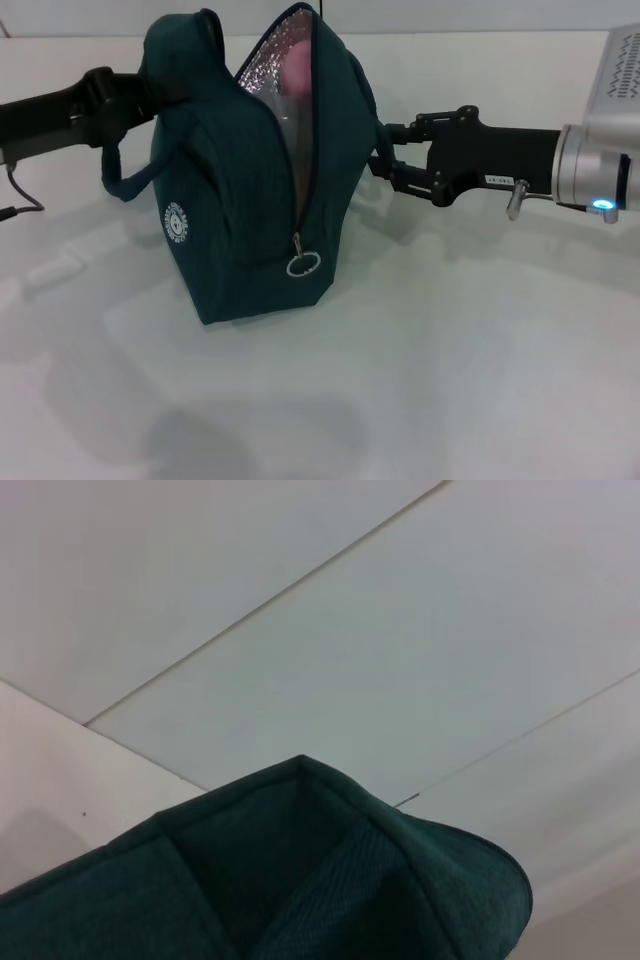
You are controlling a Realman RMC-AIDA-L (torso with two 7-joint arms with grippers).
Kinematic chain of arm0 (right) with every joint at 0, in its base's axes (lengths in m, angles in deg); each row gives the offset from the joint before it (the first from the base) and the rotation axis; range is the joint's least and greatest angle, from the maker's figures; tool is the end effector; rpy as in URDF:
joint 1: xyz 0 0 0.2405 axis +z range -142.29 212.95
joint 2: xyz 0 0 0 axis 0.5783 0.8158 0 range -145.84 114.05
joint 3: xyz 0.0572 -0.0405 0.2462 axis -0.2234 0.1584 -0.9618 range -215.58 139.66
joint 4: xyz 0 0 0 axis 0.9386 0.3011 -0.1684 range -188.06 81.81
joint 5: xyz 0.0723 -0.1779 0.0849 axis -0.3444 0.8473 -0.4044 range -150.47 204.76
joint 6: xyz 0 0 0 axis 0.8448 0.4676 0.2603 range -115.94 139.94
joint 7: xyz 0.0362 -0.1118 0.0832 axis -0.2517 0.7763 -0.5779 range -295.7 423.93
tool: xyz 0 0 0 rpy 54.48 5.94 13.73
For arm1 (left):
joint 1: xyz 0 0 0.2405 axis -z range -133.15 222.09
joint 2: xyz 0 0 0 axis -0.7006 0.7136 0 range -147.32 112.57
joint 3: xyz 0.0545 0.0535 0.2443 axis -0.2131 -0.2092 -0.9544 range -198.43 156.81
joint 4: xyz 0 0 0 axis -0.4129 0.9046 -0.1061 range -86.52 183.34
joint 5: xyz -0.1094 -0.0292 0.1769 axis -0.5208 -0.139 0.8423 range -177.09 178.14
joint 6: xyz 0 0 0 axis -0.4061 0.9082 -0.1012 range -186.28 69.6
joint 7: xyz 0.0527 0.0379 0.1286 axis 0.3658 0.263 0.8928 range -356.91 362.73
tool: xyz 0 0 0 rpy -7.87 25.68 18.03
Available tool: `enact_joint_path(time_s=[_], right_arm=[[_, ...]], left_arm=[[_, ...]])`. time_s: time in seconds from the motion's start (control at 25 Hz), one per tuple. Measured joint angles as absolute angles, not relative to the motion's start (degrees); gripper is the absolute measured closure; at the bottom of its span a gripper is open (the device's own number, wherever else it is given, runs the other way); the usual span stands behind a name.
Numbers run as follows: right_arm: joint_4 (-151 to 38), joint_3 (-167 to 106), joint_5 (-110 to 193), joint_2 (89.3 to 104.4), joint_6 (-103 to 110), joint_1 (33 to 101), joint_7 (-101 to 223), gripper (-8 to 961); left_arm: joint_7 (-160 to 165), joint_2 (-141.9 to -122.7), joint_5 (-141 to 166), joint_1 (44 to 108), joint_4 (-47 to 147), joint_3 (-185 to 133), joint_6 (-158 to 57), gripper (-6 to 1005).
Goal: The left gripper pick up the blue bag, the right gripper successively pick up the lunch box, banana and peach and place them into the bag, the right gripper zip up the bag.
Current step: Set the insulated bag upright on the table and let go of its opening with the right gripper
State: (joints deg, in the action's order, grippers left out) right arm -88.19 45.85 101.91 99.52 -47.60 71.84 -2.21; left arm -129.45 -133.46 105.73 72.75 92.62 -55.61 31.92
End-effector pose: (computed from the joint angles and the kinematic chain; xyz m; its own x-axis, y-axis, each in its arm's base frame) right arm 0.1866 0.3883 -0.0498 0.8933 -0.0353 -0.4481 -0.2115 -0.9127 -0.3497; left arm -0.2629 0.3481 0.0668 0.0840 0.7734 0.6283 0.8862 -0.3463 0.3078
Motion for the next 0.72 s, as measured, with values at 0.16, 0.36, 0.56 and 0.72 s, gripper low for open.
enact_joint_path(time_s=[0.16,0.36,0.56,0.72], right_arm=[[-90.7,45.7,101.9,99.57,-47.7,70.0,-2.2,438],[-92.6,45.6,101.9,99.59,-47.6,68.5,-2.2,660],[-92.9,45.6,102.0,99.6,-47.4,68.4,-2.2,665],[-93.0,45.6,101.9,99.65,-47.4,68.6,-2.1,666]], left_arm=[[-129.5,-133.47,105.7,72.7,92.6,-55.6,31.9,940],[-129.5,-133.54,105.7,72.6,92.6,-55.6,31.9,940],[-129.5,-133.64,105.7,72.5,92.6,-55.6,31.9,939],[-129.5,-133.66,105.7,72.4,92.6,-55.6,32.0,939]])
